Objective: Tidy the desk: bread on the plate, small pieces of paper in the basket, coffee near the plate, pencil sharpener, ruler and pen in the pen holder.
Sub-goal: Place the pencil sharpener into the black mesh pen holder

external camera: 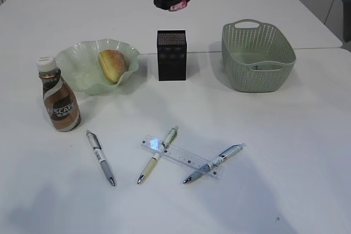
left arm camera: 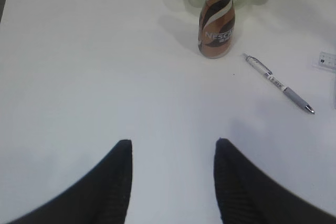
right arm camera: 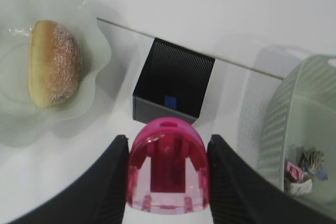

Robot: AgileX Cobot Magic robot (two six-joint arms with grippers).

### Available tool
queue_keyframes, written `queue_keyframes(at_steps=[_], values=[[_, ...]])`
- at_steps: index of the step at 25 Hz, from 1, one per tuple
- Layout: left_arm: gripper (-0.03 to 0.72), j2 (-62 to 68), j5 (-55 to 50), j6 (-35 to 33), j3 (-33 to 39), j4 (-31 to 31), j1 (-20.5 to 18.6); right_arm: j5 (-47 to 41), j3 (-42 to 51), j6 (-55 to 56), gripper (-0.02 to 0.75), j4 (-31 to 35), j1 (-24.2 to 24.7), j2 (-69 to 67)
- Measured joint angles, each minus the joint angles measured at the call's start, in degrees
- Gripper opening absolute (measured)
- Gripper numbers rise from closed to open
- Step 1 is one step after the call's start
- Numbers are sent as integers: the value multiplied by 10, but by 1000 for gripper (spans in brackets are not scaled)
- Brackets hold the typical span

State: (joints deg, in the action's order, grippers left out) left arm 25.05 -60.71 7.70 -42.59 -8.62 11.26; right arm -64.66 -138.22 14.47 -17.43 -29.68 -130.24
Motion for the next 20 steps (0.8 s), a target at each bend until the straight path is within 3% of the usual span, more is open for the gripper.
queue_keyframes(at_steps=[12, 20], values=[[352, 0, 20, 0, 0, -2, 0, 154, 11, -19, 342, -37, 29, 0], [351, 0, 54, 0, 0, -3, 0, 314, 101, -22, 342, -59, 62, 0]])
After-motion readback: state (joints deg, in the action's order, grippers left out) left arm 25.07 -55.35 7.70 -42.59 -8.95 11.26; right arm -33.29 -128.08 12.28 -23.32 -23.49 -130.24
